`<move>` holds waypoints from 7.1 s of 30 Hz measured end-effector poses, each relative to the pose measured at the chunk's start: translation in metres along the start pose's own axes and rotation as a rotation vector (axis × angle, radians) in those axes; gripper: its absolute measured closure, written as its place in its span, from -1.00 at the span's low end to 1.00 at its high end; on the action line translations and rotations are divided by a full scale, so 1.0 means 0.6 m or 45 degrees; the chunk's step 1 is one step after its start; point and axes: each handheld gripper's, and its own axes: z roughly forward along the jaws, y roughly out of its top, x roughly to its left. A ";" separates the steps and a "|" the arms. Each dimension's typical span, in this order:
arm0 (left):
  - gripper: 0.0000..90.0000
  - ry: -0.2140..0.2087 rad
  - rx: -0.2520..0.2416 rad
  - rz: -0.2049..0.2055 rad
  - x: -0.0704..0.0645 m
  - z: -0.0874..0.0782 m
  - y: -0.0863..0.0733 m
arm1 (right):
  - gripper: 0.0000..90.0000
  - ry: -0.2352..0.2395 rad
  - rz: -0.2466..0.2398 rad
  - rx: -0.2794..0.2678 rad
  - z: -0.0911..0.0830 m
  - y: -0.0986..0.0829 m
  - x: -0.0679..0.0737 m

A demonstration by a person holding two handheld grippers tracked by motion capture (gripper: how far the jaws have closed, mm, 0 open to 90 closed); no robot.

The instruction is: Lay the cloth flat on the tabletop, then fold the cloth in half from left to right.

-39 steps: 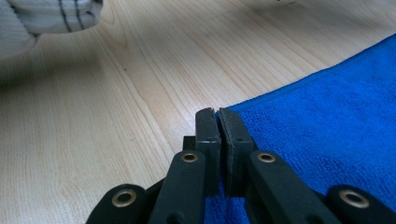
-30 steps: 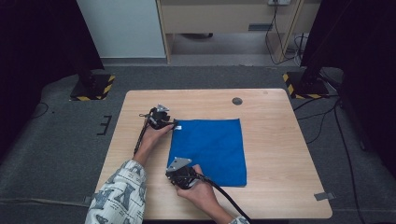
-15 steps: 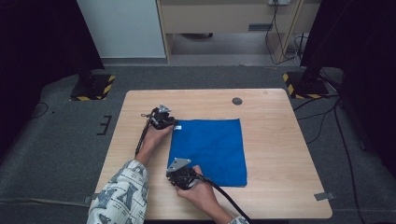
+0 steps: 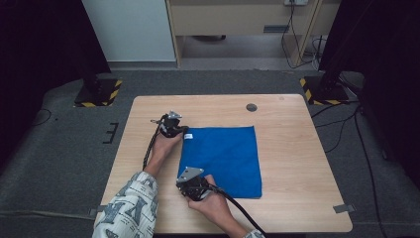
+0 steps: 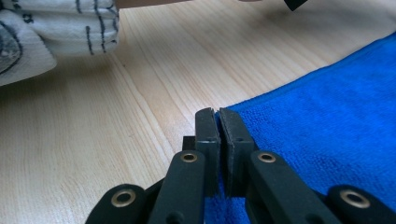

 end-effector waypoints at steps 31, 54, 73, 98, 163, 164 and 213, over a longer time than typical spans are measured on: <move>0.99 -0.009 0.063 0.042 -0.008 -0.035 0.060 | 0.95 -0.023 0.013 -0.074 -0.023 0.013 0.005; 0.99 -0.012 0.066 0.045 0.002 -0.062 0.067 | 0.95 -0.033 -0.014 -0.107 -0.032 0.038 0.019; 0.99 0.004 0.054 0.036 0.031 -0.104 0.063 | 0.95 -0.038 -0.067 -0.122 -0.022 0.075 0.045; 0.99 0.045 0.055 0.017 0.073 -0.158 0.056 | 0.95 0.008 -0.061 -0.178 -0.003 0.122 0.082; 0.99 -0.130 0.201 0.173 -0.179 0.068 0.143 | 0.93 -0.180 0.174 -0.107 -0.176 -0.094 -0.042; 0.99 -0.130 0.205 0.172 -0.179 0.069 0.142 | 0.93 -0.181 0.179 -0.104 -0.175 -0.097 -0.044; -0.40 -0.224 0.072 0.147 -0.183 0.029 0.139 | -0.31 -0.276 0.300 0.025 -0.186 -0.130 -0.098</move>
